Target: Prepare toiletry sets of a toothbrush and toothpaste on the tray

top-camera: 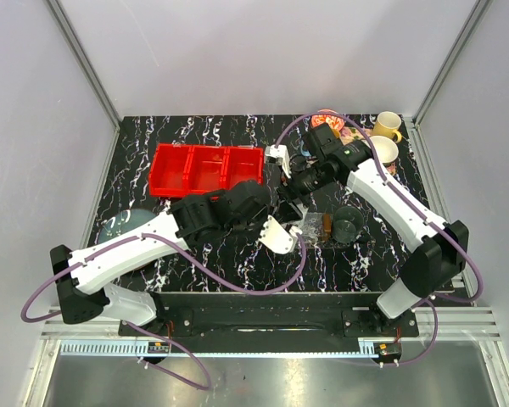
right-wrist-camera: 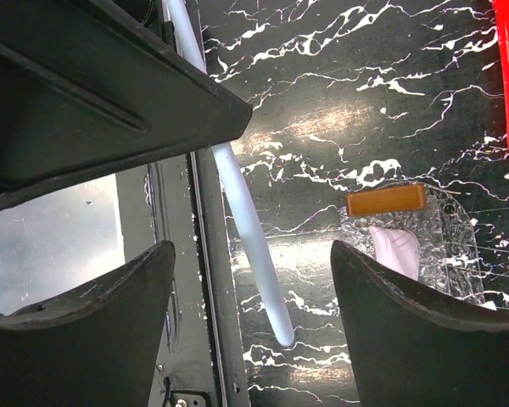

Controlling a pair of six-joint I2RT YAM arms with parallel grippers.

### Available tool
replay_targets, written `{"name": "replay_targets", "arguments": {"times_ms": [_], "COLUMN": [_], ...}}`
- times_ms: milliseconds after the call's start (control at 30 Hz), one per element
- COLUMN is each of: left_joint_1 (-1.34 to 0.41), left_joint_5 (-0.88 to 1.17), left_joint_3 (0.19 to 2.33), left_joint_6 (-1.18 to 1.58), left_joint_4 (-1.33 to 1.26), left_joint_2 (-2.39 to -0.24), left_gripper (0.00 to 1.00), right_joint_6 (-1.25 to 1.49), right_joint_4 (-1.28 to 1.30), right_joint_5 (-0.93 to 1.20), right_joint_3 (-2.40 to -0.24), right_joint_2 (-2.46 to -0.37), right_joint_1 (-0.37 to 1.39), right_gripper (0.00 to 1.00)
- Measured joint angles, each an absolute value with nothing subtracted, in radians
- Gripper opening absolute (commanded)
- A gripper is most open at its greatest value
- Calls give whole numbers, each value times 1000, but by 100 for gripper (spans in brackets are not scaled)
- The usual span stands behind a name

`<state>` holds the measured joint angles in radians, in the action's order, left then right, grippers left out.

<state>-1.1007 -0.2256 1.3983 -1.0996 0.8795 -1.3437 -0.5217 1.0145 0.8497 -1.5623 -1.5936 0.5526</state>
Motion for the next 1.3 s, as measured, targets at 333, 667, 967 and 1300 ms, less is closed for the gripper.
{"name": "replay_targets", "arguments": {"times_ms": [333, 667, 967, 1300], "left_joint_1": [-1119, -1119, -1073, -830], "left_joint_5": [-239, -266, -245, -178], "left_joint_3": [1420, 1419, 1419, 1423], "left_joint_6": [-1100, -1070, -894, -491], "left_joint_4": [862, 831, 670, 485], "left_joint_2": [-1344, -1343, -1261, -1101], "left_gripper": [7, 53, 75, 73], "right_joint_6": [-531, -535, -438, -324], "right_joint_4": [1016, 1025, 988, 875], "right_joint_5": [847, 830, 667, 475], "right_joint_3": [-1559, -1559, -1578, -1686], "right_joint_2": [-1604, -1602, -1602, -1527], "right_joint_1": [572, 584, 585, 584], "right_gripper": [22, 0, 0, 0]}}
